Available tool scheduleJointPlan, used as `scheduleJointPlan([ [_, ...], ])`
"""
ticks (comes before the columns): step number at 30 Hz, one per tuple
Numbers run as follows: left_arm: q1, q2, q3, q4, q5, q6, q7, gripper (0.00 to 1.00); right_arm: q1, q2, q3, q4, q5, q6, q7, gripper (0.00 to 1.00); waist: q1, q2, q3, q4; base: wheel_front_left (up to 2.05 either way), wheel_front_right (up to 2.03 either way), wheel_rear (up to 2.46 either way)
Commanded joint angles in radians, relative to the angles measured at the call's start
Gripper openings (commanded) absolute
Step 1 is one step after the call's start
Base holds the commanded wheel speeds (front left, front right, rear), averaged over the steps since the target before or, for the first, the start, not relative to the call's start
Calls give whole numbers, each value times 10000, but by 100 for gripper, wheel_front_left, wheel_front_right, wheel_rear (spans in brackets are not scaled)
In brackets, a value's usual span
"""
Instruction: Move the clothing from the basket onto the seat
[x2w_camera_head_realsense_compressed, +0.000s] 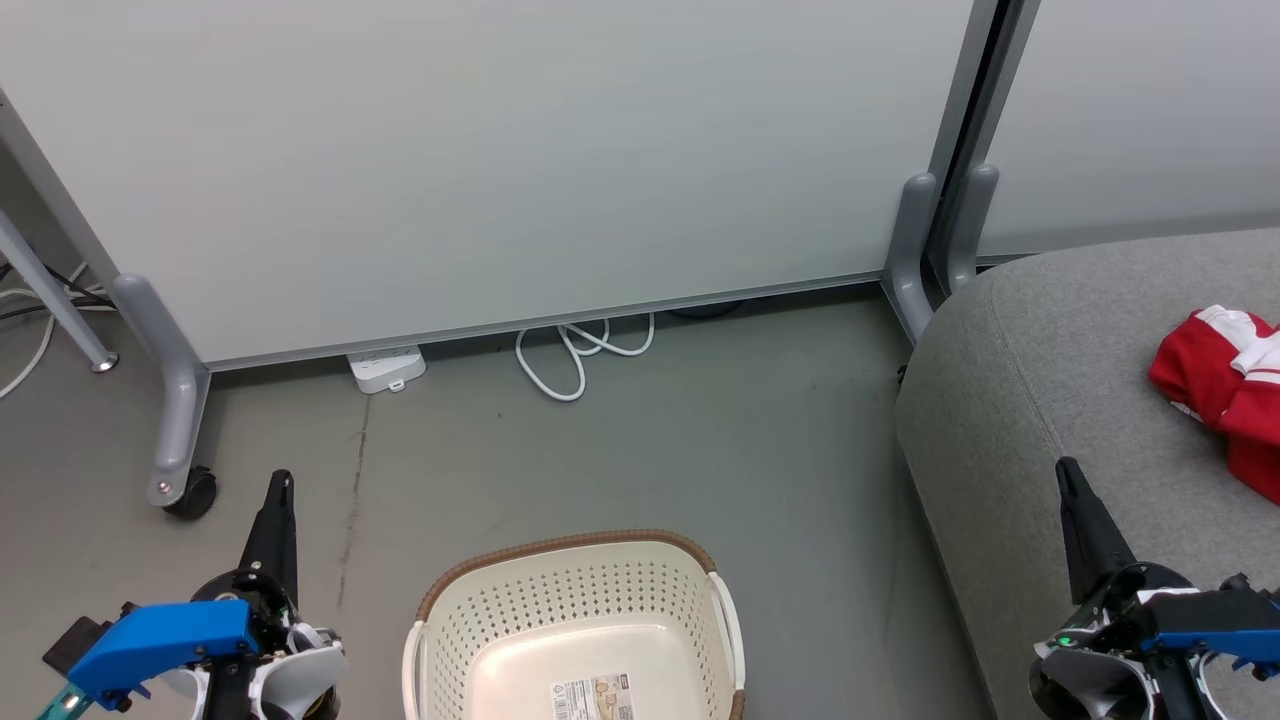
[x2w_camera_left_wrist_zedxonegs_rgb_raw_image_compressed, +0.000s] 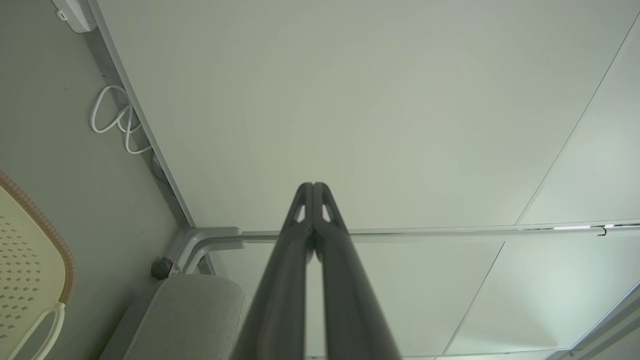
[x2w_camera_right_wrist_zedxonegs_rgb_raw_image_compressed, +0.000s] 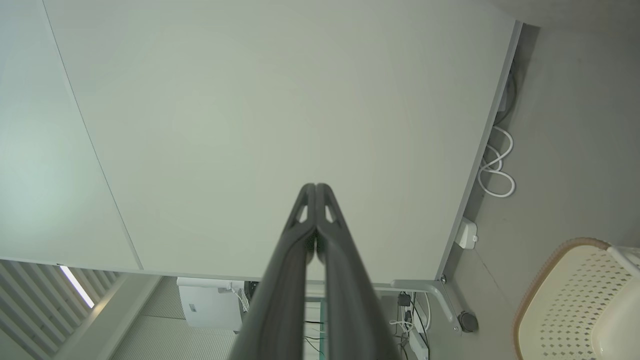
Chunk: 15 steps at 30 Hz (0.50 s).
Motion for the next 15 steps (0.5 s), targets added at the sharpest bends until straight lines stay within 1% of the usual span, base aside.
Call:
scheduleJointPlan([
  [1,-91,23,21,-42,-22,-92,48,0,-138,21,-14,-28,24,4,50,0,0,0,0,1,0,0,0],
  [15,-90,23,20,-43,-24,-92,47,0,-138,19,-14,-28,25,4,49,0,0,0,0,1,0,0,0],
])
